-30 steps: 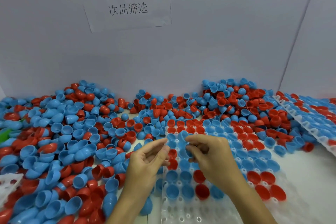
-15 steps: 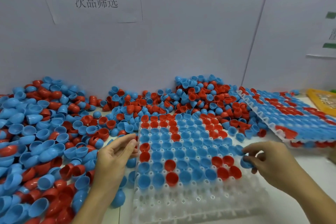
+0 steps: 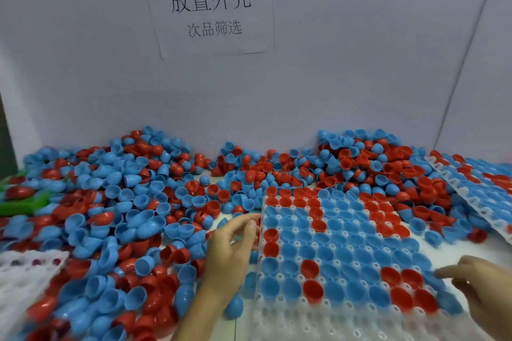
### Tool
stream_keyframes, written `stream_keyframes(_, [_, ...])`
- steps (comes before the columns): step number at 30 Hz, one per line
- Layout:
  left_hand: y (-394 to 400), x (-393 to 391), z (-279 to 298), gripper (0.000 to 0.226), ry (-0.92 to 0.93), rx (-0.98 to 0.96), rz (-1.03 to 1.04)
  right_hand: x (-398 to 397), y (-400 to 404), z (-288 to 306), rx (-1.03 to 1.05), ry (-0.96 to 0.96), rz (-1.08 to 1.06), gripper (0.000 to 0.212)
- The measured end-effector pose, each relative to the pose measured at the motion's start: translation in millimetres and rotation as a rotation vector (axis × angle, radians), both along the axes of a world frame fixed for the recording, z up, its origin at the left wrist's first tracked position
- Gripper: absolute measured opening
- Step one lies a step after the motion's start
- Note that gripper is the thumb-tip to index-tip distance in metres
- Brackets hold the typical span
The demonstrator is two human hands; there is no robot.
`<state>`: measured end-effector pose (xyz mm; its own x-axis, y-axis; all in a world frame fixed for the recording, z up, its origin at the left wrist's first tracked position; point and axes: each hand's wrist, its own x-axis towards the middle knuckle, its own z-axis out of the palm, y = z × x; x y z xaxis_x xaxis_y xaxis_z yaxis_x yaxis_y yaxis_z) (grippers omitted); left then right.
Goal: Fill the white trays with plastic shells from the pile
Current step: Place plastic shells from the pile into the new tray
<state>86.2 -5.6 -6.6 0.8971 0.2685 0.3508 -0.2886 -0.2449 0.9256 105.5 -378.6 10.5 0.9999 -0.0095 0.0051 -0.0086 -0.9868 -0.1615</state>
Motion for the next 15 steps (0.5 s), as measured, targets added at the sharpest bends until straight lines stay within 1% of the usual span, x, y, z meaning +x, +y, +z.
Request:
stream_keyframes(1, [2,0,0,0.018,0.005,0.065,0.033,1,2,2,0.008,-0.068,0.011,0.032])
stream_keyframes(3, [7,1,2,0.022,0.053,0.203,0.132,-3,21,12,0.069,-0.344,0.078,0.040])
stream_keyframes(4, [12,1,6,0.019,0.080,0.262,0.180,-9,41,20,0.076,-0.484,0.163,0.047])
stream_keyframes(5, [17,2,11,0.017,0.101,0.318,0.230,-13,63,27,0.099,-0.560,0.256,0.051])
stream_keyframes(7, [36,4,23,0.019,0.163,0.470,0.334,-22,110,35,0.261,-0.527,0.390,0.050])
stream_keyframes(9, [64,8,35,0.041,0.342,0.693,0.422,-20,150,33,0.427,-0.469,0.499,0.042])
stream_keyframes(11, [99,14,45,0.065,0.593,0.857,0.486,-12,184,29,0.540,-0.437,0.577,0.034])
stream_keyframes(13, [133,23,50,0.083,0.793,0.938,0.541,-4,209,25,0.597,-0.423,0.633,0.032])
stream_keyframes(15, [157,34,47,0.092,0.919,0.959,0.549,0,223,21,0.616,-0.431,0.664,0.031])
